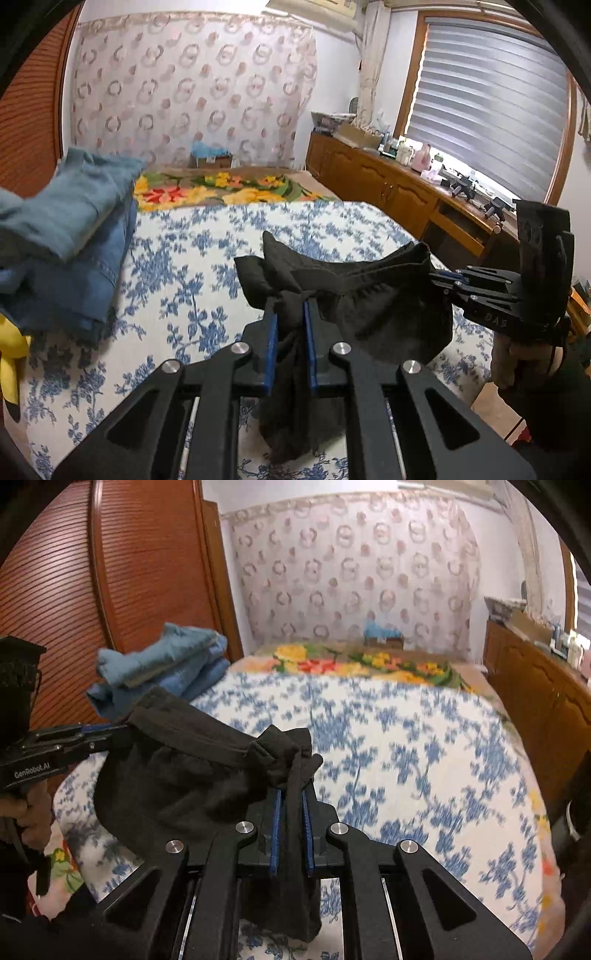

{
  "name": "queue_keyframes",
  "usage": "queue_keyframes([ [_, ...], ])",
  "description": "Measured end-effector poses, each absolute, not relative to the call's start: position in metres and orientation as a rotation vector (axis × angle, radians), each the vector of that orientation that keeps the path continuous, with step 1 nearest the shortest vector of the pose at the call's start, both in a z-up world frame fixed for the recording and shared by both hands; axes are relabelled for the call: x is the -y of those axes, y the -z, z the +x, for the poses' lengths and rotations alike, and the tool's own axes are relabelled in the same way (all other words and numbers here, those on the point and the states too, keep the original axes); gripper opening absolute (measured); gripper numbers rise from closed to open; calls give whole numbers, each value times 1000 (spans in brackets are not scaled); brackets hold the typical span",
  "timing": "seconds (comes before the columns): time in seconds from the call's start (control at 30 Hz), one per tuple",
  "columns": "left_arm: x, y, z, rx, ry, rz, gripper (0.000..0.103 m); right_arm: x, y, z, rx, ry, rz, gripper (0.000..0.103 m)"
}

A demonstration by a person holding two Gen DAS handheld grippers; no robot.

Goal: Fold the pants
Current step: 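Close both grippers on the folded black garment's edge and lift it, then carry the lifted black garment with both grippers toward the folded jeans stack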

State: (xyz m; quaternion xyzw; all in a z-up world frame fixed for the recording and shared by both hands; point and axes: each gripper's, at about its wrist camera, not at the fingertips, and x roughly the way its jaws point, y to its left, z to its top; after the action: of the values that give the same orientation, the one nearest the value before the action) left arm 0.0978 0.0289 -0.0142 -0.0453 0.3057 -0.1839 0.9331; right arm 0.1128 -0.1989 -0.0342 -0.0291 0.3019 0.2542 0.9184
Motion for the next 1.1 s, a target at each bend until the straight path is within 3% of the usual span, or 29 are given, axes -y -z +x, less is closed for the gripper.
queue_keyframes([
  [0.63, -39, -74, 73, -451, 327, -10, 9, 172, -82, 104, -402, -563, -149, 7],
  [1.1, -67, -94, 83, -430, 268, -16, 9, 138, -96, 131, -380, -618, -196, 7],
])
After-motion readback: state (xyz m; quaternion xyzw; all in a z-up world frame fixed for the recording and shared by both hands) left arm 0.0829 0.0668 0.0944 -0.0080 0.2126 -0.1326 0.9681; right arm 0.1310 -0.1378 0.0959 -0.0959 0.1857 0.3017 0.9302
